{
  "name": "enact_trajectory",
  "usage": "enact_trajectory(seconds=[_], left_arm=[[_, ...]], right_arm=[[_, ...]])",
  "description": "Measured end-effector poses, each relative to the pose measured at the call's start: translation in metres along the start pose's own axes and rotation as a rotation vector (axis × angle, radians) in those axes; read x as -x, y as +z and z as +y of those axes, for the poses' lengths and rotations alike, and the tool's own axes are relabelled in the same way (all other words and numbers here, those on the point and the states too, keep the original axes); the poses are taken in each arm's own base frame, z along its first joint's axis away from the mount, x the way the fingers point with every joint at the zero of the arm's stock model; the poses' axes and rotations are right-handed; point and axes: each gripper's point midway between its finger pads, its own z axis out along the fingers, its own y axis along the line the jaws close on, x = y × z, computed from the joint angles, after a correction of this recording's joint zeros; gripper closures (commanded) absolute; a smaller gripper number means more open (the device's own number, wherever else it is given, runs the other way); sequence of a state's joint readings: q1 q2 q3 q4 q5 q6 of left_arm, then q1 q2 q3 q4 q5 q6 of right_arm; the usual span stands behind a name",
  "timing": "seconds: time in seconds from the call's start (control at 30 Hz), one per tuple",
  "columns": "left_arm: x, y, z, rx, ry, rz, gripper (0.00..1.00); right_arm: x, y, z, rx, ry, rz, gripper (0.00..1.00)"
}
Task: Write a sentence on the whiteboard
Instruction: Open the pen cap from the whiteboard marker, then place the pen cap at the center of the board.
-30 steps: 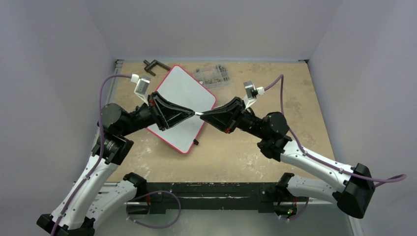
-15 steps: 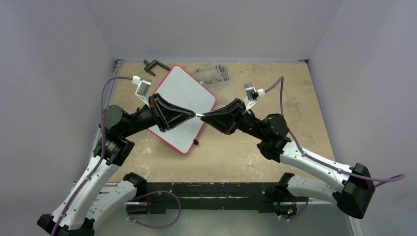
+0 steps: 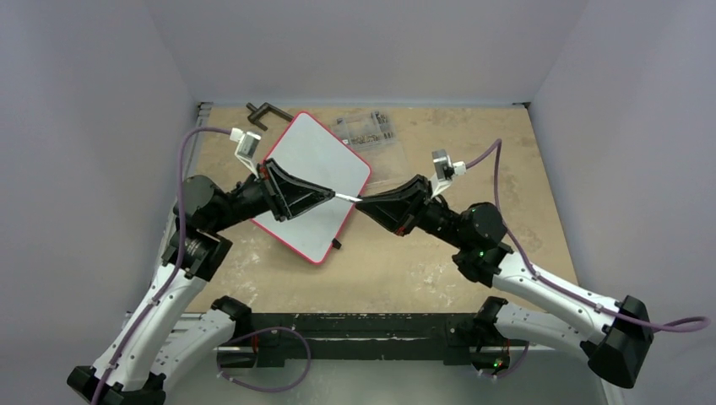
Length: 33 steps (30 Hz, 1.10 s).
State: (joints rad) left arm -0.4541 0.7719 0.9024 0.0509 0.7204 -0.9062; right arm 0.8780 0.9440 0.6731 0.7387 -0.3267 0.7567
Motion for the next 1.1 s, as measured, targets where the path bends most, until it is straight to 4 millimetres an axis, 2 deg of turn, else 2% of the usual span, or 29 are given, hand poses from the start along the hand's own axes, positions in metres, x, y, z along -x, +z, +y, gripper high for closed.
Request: enact_trajectory(seconds=[0.1,0.17,0.23,0.37,0.67,0.73,0.87,1.1], left_arm=[[0.014,-0.003,0.007,0.044,0.009,-0.057,1.0],[0.021,-0.005,0.011,0.07,0.015,-0.087,1.0],[0.024,-0.006,0.017,0.094,0.009,-0.102,1.0],[0.023,-0.004,0.031,0.152,-0.02,-0.101,1.0],[0.013,0.007,0.067,0.249,-0.074,-0.065,1.0],[0.003,0.015,0.08,0.271,-0.083,-0.034,1.0],[-0.029,0.037,0.108,0.31,-0.101,0.065,1.0],[-0.101,0.078,0.156,0.367,-0.107,0.255,1.0]], right_arm=[[0.008,-0.008,0.0,-0.021,-0.031,-0.026,1.0],[0.015,-0.01,0.011,0.009,-0.044,-0.044,1.0],[0.023,-0.014,0.024,0.044,-0.062,-0.067,1.0],[0.031,-0.02,0.03,0.046,-0.098,-0.09,1.0],[0.05,-0.05,-0.006,-0.243,-0.186,-0.142,1.0],[0.056,-0.054,-0.014,-0.306,-0.205,-0.15,1.0],[0.066,-0.06,-0.026,-0.41,-0.23,-0.158,1.0],[0.067,-0.076,-0.049,-0.557,-0.24,-0.163,1.0]])
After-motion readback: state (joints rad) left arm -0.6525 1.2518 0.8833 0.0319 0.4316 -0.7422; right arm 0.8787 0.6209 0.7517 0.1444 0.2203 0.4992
